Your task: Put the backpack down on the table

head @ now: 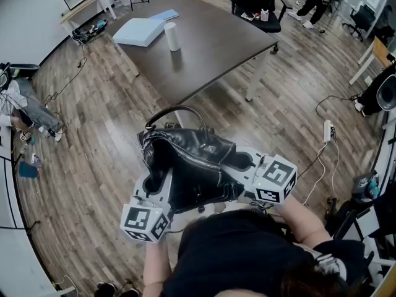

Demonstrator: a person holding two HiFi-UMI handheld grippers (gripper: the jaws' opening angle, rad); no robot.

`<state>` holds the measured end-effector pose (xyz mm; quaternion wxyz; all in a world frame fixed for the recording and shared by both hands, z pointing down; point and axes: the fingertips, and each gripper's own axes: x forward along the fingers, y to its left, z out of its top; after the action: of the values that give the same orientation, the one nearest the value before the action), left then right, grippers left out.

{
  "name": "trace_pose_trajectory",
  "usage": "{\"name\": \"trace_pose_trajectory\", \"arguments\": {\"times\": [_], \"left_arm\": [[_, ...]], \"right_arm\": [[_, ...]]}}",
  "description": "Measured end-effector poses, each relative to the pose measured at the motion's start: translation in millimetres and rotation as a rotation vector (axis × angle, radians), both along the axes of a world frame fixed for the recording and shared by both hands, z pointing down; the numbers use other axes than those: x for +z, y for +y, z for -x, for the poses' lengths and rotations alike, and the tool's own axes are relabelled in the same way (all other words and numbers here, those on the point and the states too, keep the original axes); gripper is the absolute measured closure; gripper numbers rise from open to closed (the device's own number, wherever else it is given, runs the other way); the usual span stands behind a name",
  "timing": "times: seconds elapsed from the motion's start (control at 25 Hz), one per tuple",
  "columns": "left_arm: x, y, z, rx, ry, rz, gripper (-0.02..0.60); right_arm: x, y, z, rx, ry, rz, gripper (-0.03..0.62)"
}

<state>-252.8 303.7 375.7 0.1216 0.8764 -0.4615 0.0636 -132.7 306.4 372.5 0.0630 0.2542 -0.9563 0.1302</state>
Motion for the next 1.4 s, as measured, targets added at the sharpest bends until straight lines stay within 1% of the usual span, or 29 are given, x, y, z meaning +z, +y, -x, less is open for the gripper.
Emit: {"name": "trace_pose_trajectory", "arguments": {"times": [0.48, 0.84, 1.4], "left_arm": [[3, 4, -11, -0.003, -0.005, -0.009, 0.482], [-5, -13, -15, -0.029, -0.015, -0.031, 0.483], [-4, -45, -43, -0.063, -0.040, -0.039, 0.483]], "right_arm": [[4, 4, -11, 0.000, -0.007, -0.005, 0.497], [-2, -16, -15, -0.014, -0.010, -0.025, 0.497], [-1, -52, -43, -0.030, -0.022, -0.026, 0.497]]}}
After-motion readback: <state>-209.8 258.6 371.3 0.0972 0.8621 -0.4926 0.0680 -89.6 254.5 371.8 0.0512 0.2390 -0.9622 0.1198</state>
